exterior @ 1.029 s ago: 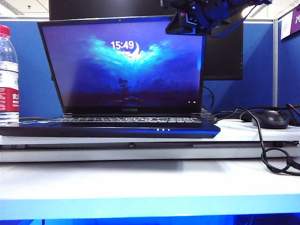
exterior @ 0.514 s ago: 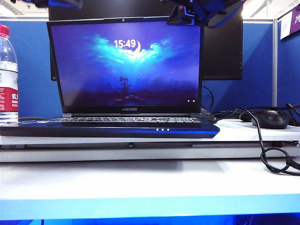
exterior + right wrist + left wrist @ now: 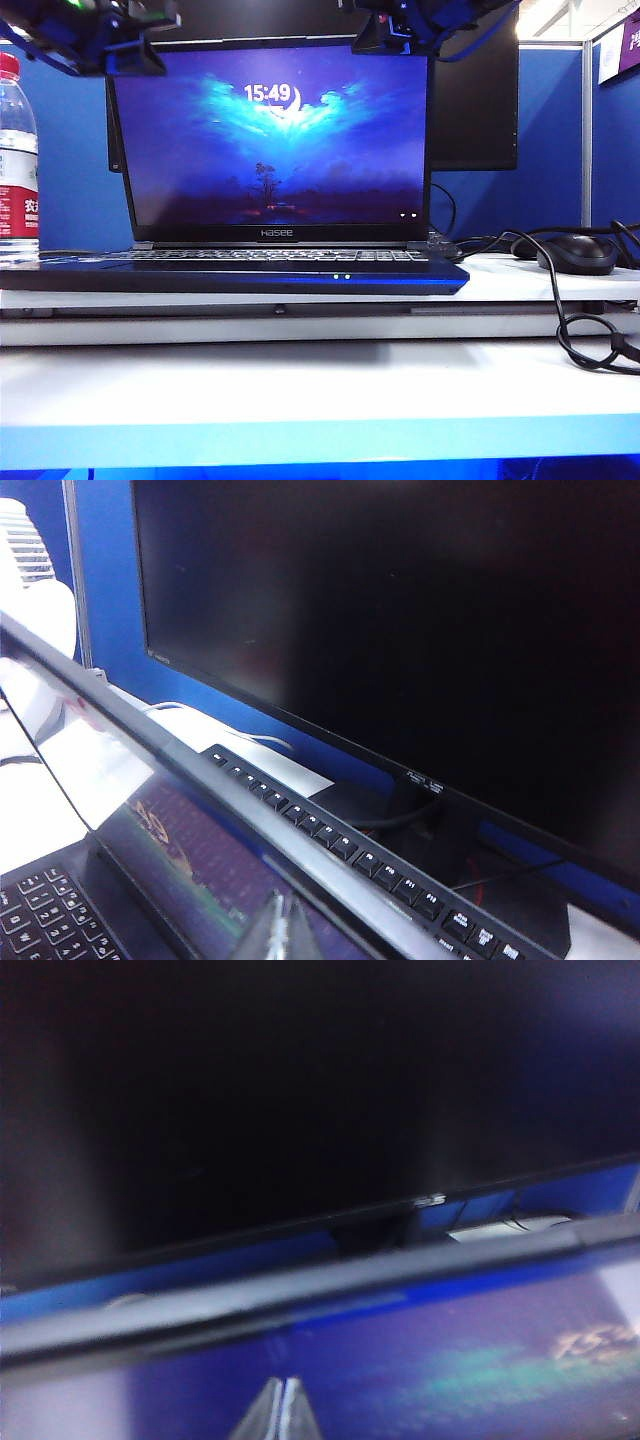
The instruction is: Open the lid of the black laptop.
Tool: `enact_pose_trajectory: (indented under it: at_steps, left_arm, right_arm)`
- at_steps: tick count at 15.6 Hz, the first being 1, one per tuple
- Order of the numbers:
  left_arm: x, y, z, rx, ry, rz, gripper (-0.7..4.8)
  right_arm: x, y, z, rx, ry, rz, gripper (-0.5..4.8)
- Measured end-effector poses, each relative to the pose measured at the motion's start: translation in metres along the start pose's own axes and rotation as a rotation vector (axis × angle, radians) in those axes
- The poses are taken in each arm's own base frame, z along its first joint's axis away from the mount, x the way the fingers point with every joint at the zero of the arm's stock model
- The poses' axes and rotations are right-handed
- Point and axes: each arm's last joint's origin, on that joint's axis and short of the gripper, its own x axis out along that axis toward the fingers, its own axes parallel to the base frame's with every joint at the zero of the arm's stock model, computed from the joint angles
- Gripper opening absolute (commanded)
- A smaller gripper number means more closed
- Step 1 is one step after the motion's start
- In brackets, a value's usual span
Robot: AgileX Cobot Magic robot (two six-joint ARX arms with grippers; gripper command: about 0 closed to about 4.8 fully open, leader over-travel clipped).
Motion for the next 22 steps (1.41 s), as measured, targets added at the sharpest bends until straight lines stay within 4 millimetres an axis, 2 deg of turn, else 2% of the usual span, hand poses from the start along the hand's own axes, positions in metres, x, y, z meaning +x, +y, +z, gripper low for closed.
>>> enact_pose_trajectory:
  at_steps: [5, 7, 10, 15, 18, 22]
  left_arm:
    - [0.005, 0.01, 0.009, -0.024, -0.056, -0.021, 0.21]
    - [0.015, 0.012, 0.015, -0.033, -0.065, -0.044, 0.21]
    - [0.022, 0.012, 0.018, -0.037, -0.059, -0.057, 0.21]
    - [0.037, 0.015, 0.022, -0.032, -0.078, -0.057, 0.21]
    - [0.051, 0.017, 0.015, -0.031, -0.062, -0.057, 0.21]
    - [0.061, 0.019, 0.025, -0.006, -0.096, -0.055, 0.21]
  right_arm:
    - [0.003, -0.004, -0.003, -0.009, -0.017, -0.011, -0.06]
    - [0.006, -0.011, -0.007, -0.01, -0.016, -0.036, -0.06]
    - [0.012, -0.015, -0.002, -0.012, -0.027, -0.042, -0.06]
    - [0.031, -0.025, -0.002, -0.014, -0.028, -0.041, -0.06]
    - [0.041, -0.032, -0.003, -0.015, -0.031, -0.044, -0.06]
    - [0.051, -0.043, -0.004, -0.017, -0.035, -0.06, -0.06]
